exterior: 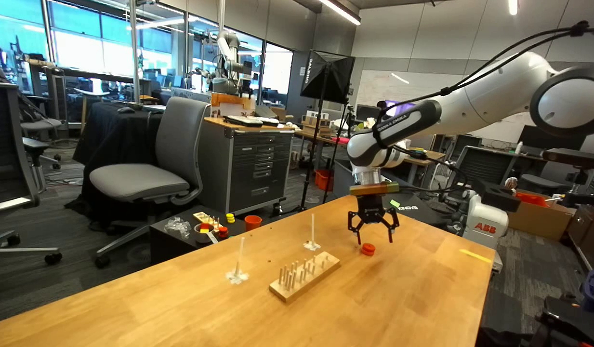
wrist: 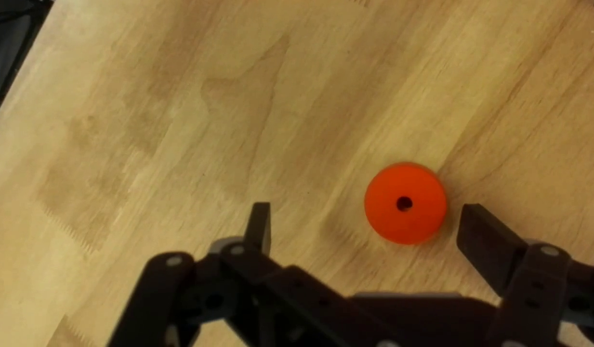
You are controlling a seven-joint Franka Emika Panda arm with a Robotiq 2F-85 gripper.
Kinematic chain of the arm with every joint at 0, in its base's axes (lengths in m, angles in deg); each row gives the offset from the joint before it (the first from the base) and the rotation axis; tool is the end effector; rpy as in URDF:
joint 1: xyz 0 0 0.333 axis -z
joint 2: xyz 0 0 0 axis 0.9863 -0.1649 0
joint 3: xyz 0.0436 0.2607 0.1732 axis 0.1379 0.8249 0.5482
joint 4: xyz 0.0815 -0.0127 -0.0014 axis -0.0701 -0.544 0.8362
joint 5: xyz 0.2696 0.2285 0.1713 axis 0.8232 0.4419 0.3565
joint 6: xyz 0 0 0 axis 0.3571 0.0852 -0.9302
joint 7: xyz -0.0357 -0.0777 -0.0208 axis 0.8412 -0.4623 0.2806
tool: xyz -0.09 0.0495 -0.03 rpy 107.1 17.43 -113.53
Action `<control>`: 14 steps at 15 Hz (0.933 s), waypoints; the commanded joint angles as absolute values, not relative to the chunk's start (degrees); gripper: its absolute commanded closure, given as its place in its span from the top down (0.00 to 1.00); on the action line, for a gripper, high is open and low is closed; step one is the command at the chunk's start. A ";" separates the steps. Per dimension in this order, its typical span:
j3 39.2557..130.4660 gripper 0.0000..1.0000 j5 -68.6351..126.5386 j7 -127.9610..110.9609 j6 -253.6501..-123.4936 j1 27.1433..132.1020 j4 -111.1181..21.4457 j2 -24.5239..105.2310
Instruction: Pick the orange ring and put it on the object on the table
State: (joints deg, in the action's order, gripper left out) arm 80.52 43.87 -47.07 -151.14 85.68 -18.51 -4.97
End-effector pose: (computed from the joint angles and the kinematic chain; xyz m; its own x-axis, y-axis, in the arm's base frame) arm 0.6840 -0.1192 0.1064 0.4157 -0.8204 -0.3927 -0.7772 -0.5447 0.3151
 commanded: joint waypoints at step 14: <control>80.89 1.00 44.19 -39.90 -134.69 92.01 -7.97 -10.48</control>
